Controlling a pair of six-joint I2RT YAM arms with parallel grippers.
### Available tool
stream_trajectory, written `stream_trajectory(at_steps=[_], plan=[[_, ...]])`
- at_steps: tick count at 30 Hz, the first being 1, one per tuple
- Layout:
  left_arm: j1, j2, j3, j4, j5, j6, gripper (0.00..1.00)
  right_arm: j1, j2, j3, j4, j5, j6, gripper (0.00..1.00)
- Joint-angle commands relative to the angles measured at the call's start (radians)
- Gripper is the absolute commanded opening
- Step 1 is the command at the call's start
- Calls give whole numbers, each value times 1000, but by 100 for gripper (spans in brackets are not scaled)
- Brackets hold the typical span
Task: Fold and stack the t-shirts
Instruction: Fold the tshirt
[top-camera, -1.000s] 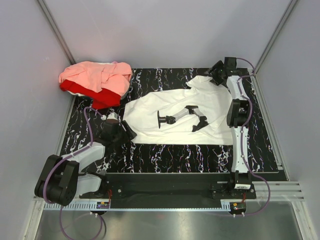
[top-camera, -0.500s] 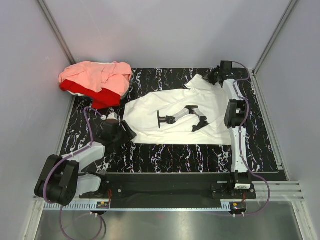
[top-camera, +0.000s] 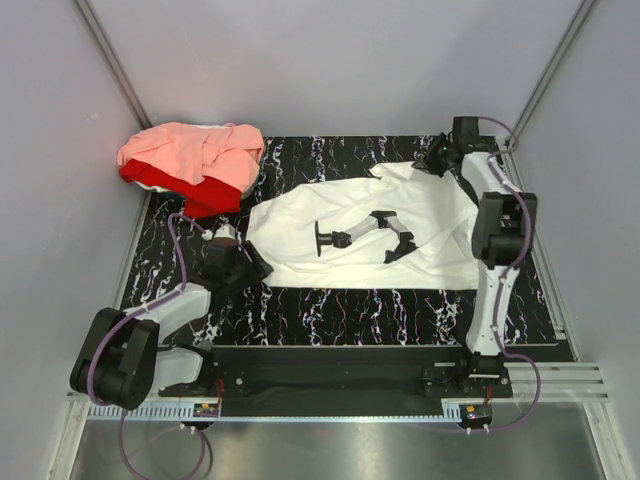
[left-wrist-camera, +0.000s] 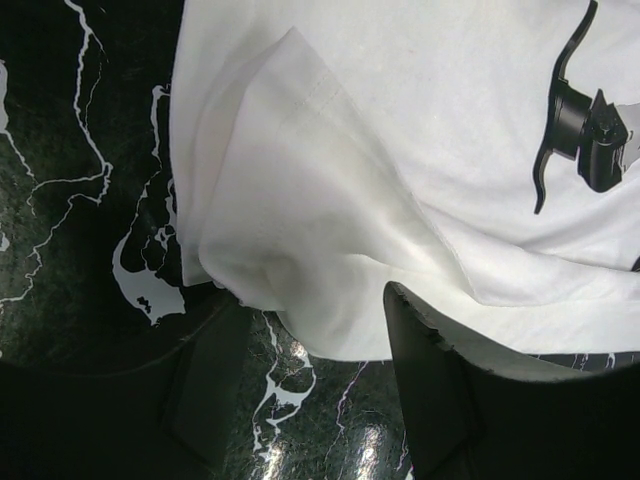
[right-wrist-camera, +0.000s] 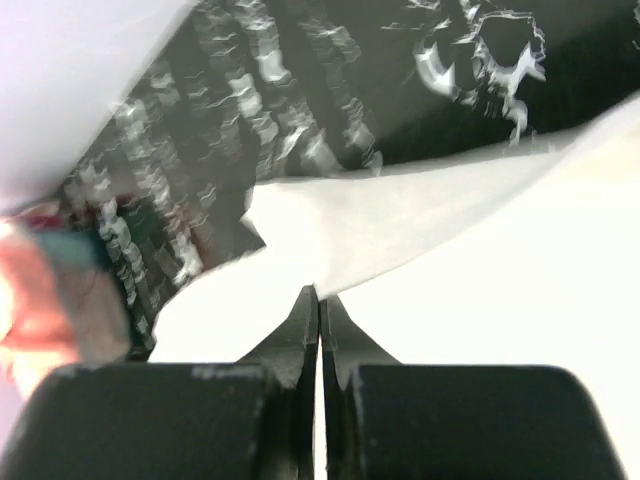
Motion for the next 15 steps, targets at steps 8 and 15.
stream_trajectory(at_steps=[8,15], plan=[[-3,-2,28,-52,-18,8,62,-196,-643,-668,119,49,-54,0],[-41,-71,227,-265,-117,84,62,-329,-789,-756,-27,135,-169,0]])
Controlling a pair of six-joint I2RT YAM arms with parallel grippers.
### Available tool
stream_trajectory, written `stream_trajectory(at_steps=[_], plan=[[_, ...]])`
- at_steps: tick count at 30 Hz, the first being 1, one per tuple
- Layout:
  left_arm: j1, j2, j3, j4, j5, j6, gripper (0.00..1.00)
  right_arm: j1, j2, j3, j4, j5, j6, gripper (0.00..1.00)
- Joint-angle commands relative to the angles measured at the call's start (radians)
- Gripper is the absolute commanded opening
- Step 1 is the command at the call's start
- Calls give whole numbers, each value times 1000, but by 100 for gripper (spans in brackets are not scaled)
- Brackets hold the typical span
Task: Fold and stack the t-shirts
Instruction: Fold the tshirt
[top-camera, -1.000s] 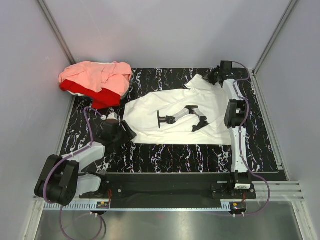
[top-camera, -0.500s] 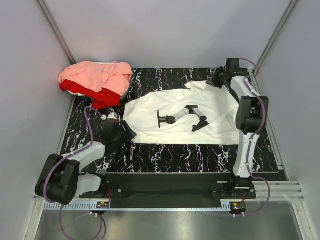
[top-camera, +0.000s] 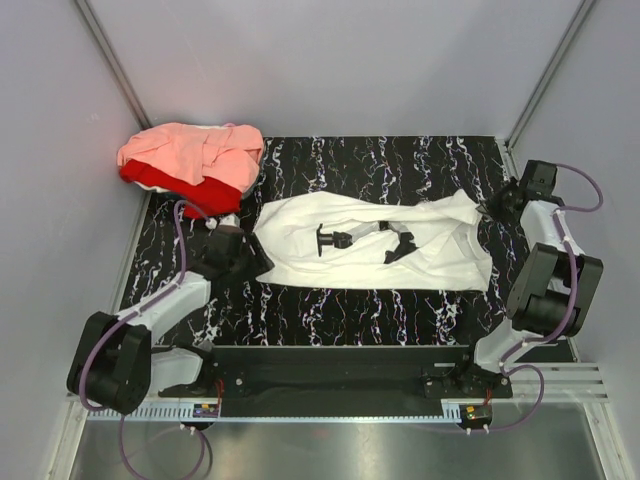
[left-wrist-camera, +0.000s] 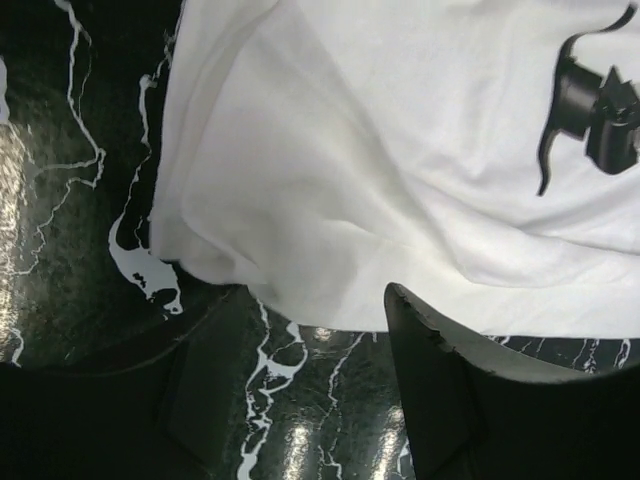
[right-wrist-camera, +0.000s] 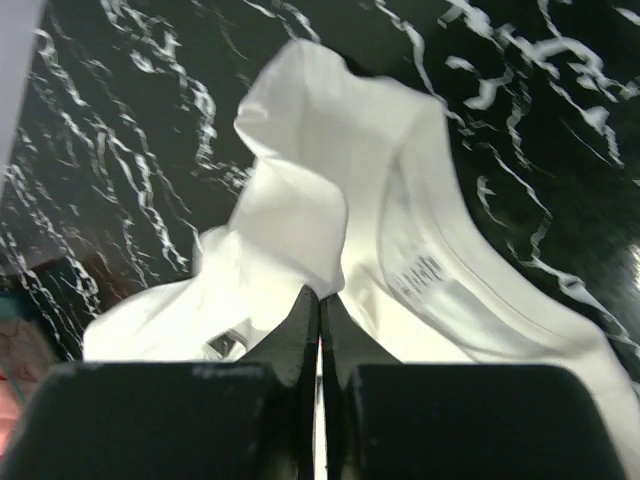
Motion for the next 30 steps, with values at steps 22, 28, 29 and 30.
stream_trajectory(at_steps=[22,28,29,30], plan=[[-10,1053,1555,-591,-131,328,57,-121,-153,-135,-43,-85,-54,0],[-10,1133,1580,-567,-110,367,70,-120,-141,-139,-30,-107,-46,0],[-10,1142,1586,-568,-108,372,71,-120,-141,-141,-29,-105,-46,0],[-10,1153,1603,-571,-108,377,72,-120,-141,-143,-29,-107,-46,0]])
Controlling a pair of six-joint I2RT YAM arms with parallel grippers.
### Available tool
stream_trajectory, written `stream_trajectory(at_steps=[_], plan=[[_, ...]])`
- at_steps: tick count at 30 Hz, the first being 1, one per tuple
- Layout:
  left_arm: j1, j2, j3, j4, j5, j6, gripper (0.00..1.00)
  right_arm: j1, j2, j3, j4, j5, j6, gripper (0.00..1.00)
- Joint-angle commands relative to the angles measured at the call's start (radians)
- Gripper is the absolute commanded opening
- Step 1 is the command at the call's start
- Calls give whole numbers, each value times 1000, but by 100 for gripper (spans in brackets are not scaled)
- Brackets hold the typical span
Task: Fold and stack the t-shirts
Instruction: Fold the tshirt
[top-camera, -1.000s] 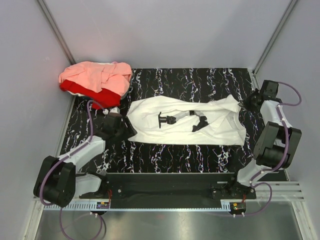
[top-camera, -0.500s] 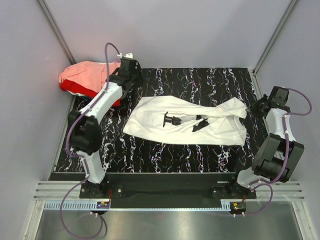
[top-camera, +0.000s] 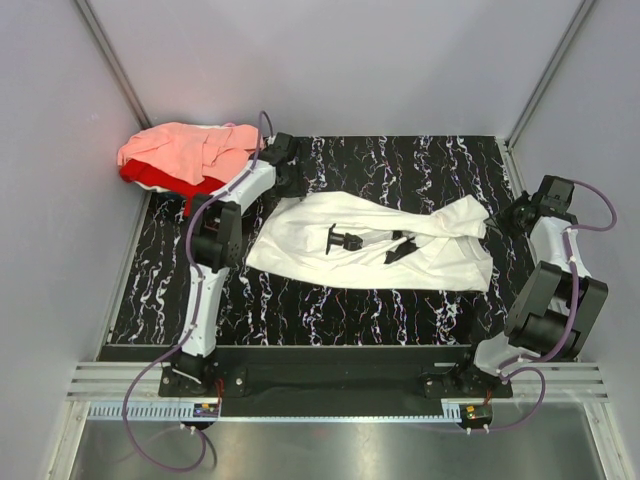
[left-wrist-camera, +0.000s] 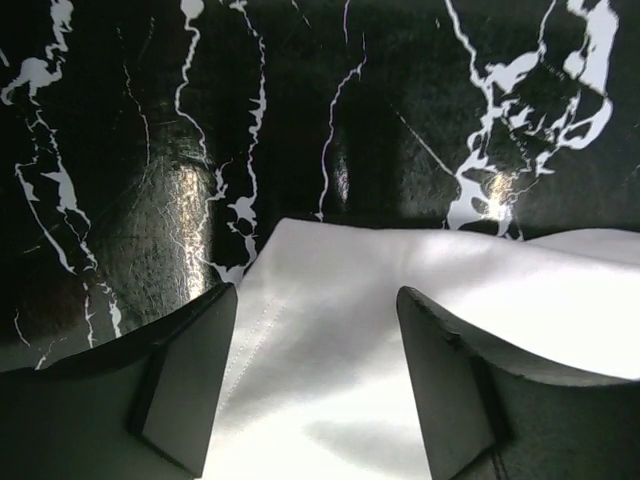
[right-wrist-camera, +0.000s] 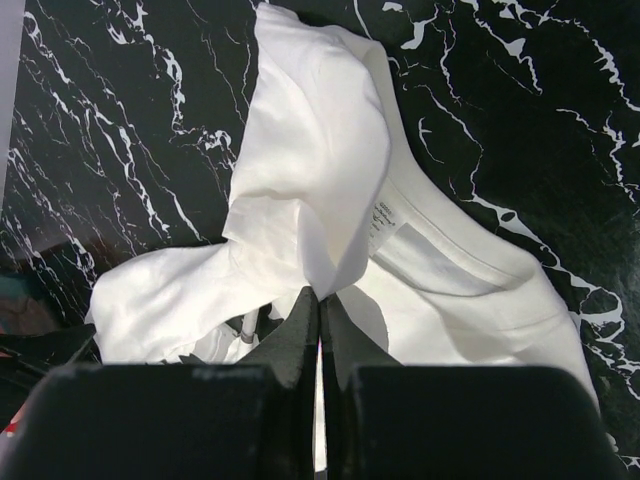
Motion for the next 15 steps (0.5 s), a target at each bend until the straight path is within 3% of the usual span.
stream_trajectory(at_steps=[1,15], plan=[[0,22,97,8,26,44,72,-2,-1,0,44,-25,7,0],[16,111,166,34,92,59,76,-2,17,4,52,-51,12,0]])
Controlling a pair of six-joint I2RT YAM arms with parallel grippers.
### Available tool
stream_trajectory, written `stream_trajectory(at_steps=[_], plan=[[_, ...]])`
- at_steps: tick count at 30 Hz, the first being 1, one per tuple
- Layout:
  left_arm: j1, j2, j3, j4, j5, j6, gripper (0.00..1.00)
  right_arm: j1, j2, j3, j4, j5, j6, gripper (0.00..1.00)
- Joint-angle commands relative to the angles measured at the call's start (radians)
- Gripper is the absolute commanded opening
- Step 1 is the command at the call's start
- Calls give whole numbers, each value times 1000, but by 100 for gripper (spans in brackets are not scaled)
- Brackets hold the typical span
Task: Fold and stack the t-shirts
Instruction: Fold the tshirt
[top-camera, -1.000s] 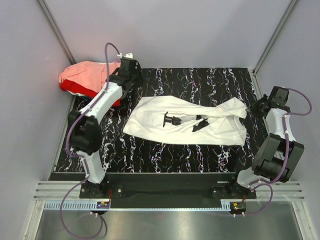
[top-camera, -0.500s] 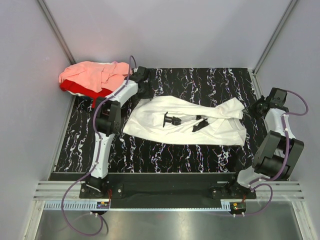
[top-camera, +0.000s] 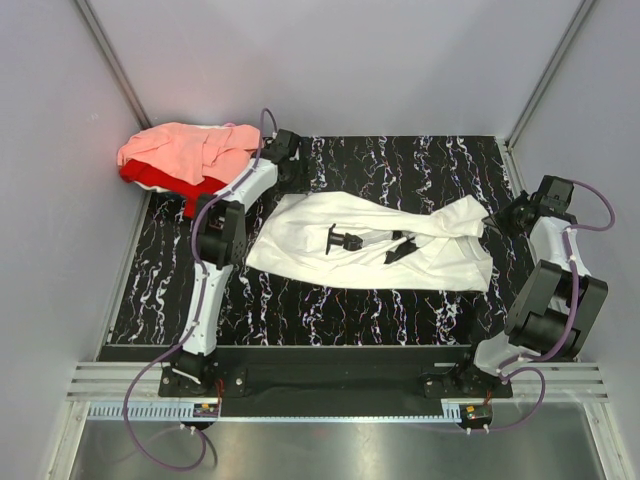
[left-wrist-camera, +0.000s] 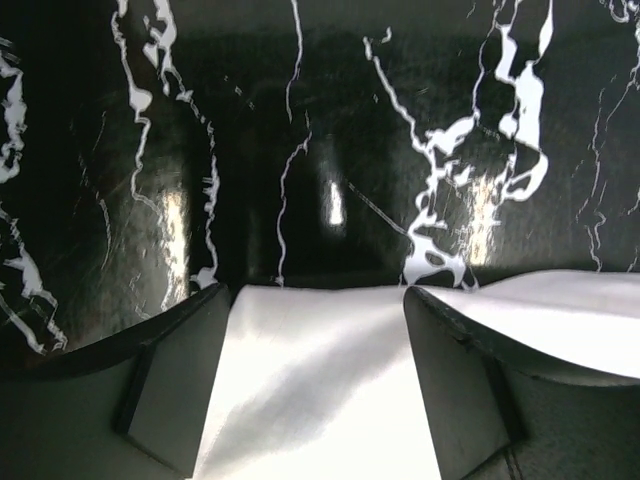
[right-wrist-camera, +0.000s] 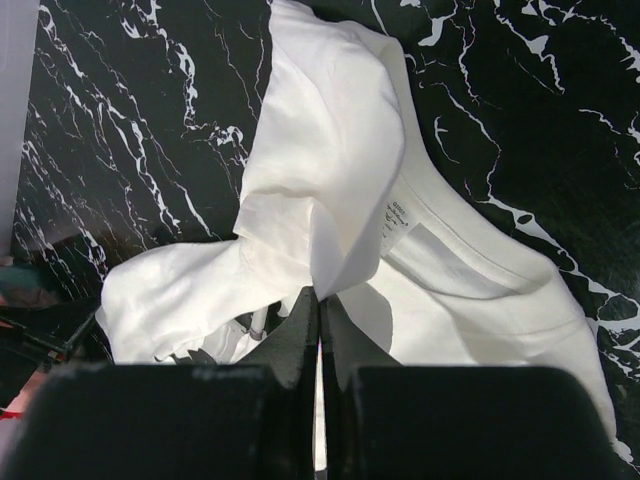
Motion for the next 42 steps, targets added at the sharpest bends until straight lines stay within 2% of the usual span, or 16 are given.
stream_trajectory(at_steps=[1,3,6,8,10,11,13,14,21,25,27,36,42], plan=[[9,21,23,35,37,20,76,-2,11,7,33,-26,6,0],[14,23,-1,46,46,20,75,-2,13,6,33,-29,7,0],[17,37,-6,41,47,20,65,-2,16,7,34,-33,9,0],[20,37,-27,49,78,21,43,-1,19,9,37,-35,9,0],[23,23,-53,75,95,18,28,-2,22,9,37,-36,13,0],[28,15,-67,86,116,15,12,-2,22,10,39,-36,13,0],[34,-21,-122,123,133,1,1,-2,30,7,46,-40,16,0],[40,-37,-160,136,153,-8,0,-2,34,7,49,-44,16,0],[66,-137,-217,169,196,-12,1,-2,63,46,48,-86,41,0],[84,-125,-207,149,202,1,49,-2,51,46,40,-87,39,0],[92,-114,-210,144,212,3,56,-2,50,41,42,-89,38,0],[130,-164,-303,196,258,4,61,-1,56,38,39,-92,32,0],[132,-169,-346,228,285,-5,60,-2,68,32,45,-96,36,0]])
